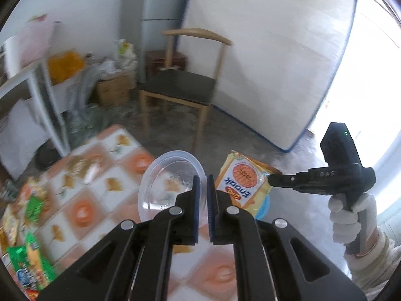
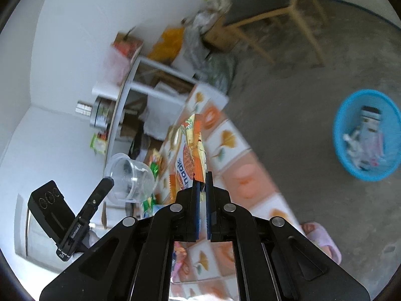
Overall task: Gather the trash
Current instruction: 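Carry the cup and yellow snack bag to the wastebasket and release both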
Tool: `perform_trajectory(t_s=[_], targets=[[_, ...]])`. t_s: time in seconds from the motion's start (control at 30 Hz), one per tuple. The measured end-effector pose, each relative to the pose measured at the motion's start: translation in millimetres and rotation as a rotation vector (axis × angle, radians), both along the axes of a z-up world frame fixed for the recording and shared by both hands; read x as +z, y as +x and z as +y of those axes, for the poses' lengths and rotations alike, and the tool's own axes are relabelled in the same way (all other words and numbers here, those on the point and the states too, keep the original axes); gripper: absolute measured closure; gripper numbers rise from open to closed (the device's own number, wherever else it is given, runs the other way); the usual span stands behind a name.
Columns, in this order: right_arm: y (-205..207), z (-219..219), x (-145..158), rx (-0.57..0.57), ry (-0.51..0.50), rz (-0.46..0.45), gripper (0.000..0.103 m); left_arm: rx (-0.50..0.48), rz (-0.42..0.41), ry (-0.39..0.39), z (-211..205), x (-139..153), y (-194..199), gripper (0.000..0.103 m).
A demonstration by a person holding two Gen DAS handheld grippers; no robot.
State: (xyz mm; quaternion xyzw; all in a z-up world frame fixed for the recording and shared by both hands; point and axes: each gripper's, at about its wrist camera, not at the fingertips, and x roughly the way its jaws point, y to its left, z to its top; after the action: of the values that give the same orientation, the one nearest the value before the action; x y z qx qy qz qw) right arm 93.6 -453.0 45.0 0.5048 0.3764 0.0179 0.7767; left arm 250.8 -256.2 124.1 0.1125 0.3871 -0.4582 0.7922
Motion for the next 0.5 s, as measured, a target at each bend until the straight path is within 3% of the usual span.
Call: perform_trajectory(t_s=[0.2, 0.5], targets=[[-61, -52, -33, -0.154, 0.046, 0.042, 0.1, -0.116, 0.067, 0.023, -87, -25, -37, 0.098], [-109, -108, -110, -0.326, 0.128, 0.152, 0.1, -0.207, 0.206, 0.122, -207, -99, -68, 0.098]])
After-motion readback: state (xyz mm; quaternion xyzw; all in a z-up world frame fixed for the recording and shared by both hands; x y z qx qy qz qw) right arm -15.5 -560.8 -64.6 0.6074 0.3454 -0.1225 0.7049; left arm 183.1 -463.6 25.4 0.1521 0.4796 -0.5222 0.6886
